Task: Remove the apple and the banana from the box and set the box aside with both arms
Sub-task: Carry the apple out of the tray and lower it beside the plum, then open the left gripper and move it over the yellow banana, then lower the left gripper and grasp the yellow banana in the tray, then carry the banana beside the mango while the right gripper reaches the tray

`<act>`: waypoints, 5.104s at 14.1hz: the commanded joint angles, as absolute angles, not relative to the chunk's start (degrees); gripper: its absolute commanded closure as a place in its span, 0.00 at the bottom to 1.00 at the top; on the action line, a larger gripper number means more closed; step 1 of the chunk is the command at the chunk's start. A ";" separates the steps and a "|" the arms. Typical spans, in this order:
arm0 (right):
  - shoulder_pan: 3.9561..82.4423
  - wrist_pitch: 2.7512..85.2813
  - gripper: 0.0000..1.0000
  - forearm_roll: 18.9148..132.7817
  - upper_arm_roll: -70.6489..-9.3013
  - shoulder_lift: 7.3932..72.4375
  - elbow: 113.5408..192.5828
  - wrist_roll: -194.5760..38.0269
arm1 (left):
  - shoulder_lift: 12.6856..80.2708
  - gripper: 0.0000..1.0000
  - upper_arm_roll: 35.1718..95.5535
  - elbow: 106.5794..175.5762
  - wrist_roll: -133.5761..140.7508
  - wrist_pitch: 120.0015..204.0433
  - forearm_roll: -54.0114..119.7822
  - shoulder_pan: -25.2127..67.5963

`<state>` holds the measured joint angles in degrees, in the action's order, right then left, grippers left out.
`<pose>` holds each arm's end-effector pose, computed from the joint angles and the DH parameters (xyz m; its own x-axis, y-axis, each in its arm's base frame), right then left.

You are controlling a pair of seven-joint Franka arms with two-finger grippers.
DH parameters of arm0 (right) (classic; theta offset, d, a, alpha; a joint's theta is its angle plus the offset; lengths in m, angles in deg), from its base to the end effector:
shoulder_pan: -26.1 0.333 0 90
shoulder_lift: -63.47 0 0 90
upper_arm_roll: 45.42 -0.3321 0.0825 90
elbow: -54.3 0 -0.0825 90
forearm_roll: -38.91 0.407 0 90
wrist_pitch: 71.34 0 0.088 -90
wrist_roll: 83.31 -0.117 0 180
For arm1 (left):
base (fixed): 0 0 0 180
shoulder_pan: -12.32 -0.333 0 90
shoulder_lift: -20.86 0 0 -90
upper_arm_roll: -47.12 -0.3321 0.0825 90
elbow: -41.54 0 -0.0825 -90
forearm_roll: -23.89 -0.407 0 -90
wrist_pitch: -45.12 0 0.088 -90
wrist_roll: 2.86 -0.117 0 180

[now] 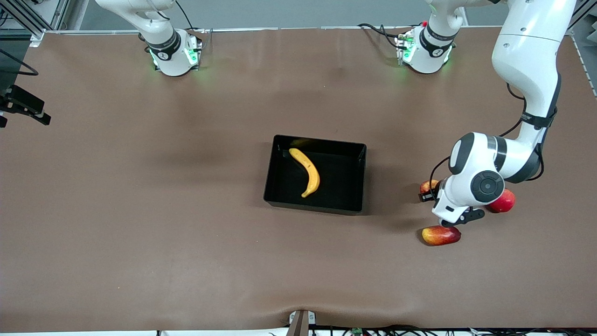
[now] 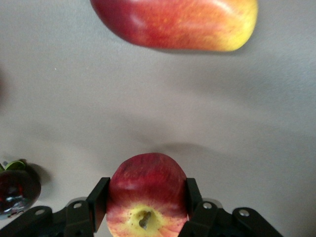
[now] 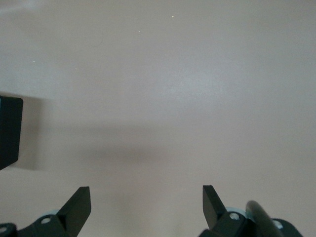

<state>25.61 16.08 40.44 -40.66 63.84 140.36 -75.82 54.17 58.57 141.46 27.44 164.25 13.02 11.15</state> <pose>0.5694 -0.0493 0.6642 0.9986 0.0403 0.0335 0.0411 -0.9989 -0.0230 0.6557 -0.0986 0.2180 0.9475 0.2625 -0.1828 0.2387 -0.9606 -0.1424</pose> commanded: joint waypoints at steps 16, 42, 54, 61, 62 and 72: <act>25.57 15.93 0.00 41.46 -40.85 63.38 138.94 -75.75 | 46.71 0.00 60.30 142.44 27.90 164.50 10.53 10.99; 24.26 16.11 0.00 41.11 -40.59 60.66 139.03 -75.40 | 68.14 0.00 71.39 127.32 60.68 177.73 0.34 38.85; 22.94 23.48 0.00 46.29 -40.85 54.86 148.25 -75.84 | 73.41 0.73 66.29 127.32 60.51 182.85 0.25 43.78; 28.03 25.60 0.00 49.46 -40.94 53.71 150.72 -83.83 | 68.07 1.00 66.11 127.32 60.50 178.21 -0.36 43.61; 28.56 25.52 0.00 49.64 -40.94 53.71 150.72 -83.92 | 66.57 1.00 66.20 127.32 60.42 176.19 -0.45 43.43; 41.55 27.44 0.00 52.19 -40.94 52.75 150.72 -95.69 | 53.92 1.00 66.46 127.59 59.71 164.23 -0.10 40.63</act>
